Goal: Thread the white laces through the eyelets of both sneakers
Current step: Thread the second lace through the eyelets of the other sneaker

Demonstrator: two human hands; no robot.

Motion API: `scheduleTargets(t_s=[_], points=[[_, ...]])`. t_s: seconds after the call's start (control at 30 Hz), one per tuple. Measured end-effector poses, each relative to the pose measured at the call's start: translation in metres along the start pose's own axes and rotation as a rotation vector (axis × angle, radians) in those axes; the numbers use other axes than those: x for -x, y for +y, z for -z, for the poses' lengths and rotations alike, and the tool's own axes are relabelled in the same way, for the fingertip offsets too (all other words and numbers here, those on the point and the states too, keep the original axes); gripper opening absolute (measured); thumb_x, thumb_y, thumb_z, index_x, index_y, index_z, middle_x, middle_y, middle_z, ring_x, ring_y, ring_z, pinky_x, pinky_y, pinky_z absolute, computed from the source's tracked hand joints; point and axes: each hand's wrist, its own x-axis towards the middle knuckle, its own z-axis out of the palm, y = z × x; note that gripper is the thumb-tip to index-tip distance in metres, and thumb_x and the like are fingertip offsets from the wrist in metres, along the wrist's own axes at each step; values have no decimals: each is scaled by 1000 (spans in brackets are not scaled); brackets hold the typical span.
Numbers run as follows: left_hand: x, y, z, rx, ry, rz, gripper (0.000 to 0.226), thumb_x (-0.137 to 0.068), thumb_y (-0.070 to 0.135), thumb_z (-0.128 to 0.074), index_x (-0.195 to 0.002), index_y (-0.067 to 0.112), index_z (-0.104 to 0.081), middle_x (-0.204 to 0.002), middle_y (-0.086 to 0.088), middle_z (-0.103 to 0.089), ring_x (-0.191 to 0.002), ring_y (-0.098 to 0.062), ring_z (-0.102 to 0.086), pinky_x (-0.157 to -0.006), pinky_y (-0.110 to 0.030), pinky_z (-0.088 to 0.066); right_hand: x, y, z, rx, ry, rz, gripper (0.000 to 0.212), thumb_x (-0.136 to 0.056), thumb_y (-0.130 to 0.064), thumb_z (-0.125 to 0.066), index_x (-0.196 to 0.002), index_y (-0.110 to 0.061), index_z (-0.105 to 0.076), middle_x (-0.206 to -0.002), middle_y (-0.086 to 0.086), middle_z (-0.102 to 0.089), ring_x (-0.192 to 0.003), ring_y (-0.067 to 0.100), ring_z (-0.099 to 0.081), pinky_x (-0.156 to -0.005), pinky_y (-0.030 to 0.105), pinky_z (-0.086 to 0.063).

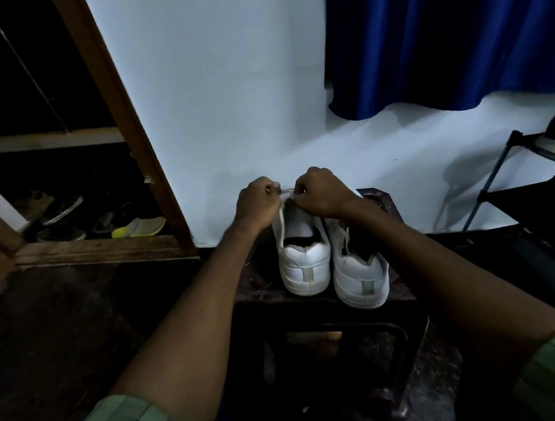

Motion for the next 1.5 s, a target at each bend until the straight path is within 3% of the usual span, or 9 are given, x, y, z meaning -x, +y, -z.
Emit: scheduleTargets(t_s=[0.13, 0.3, 0.5, 0.63, 0.73, 0.87, 1.07, 1.27, 1.5], points=[[3, -9, -4, -280, -80, -36, 38, -105, 40, -50, -84, 14, -69, -98, -16, -73, -98, -39, -66, -76, -38, -47, 0, 10, 8, -181, -74, -78, 56, -105, -49, -42, -64, -11, -50, -82, 11, -56, -100, 31, -53, -92, 46, -44], [4, -2, 2, -121, 15, 22, 63, -106, 46, -50, -52, 14, -45, -56, -3, -50, -67, -28, -51, -63, -33, -29, 5, 13, 22, -808, 102, -70, 34, -83, -32, -81, -74, -7, -61, -76, 12, -63, -72, 21, -59, -67, 36, -47], [2, 4, 3, 581, 116, 273, 54, -108, 45, -45, -76, 7, -67, -72, -7, -65, -63, -19, -56, -66, -30, -45, 1, 21, 15, -175, 236, 117, 29, -75, -3, -62, -94, -25, -60, -68, -7, -60, -69, 17, -59, -64, 33, -46], [4, 6, -1, 809, 11, 371, 53, -110, 39, -41, -90, 3, -74, -77, -6, -77, -60, -14, -67, -61, -24, -52, -3, 20, 7, -105, 364, 59, 3, -92, -19, -67, -91, -21, -66, -73, -10, -58, -73, 19, -59, -65, 31, -41], [4, 6, -5, 930, -36, 464, 51, -110, 43, -40, -107, 2, -68, -75, -5, -78, -58, -15, -70, -59, -22, -54, -7, 22, 6, -104, 489, -58, 42, -100, -46, -59, -81, -10, -67, -77, 2, -58, -77, 22, -53, -70, 30, -35], [5, 7, -11, 970, -29, 531, 44, -107, 48, -46, -77, 18, -54, -63, -4, -70, -65, -24, -65, -82, -37, -51, -13, 31, 0, -160, 270, -357, 63, -104, -58, -29, -88, -12, -69, -87, 13, -72, -87, 37, -64, -83, 40, -50], [4, 7, -13, 937, 0, 563, 42, -103, 51, -47, -75, 19, -55, -63, -3, -70, -67, -26, -63, -77, -36, -50, -27, 37, 1, -1079, 126, -427, 38, -112, -18, -38, -97, 4, -65, -96, 24, -63, -72, 29, -61, -64, 32, -52], [-28, -27, -40, 754, 9, 595, 51, -60, 72, -52, -56, 24, -68, -83, -10, -73, -78, -34, -67, -77, -46, -53, -32, 41, -3, -1137, 47, -239, 27, -105, -12, -49, -111, -25, -72, -143, 3, -58, -126, 18, -47, -95, 39, -43], [-4, 3, -22, 715, 12, 565, 47, -78, 54, -45, -49, 22, -63, -59, 4, -61, -62, -25, -53, -70, -39, -43, -37, 34, 4, -1343, 103, -218, 40, -86, 2, -42, -104, -19, -72, -131, 2, -70, -130, 16, -53, -110, 38, -30]])
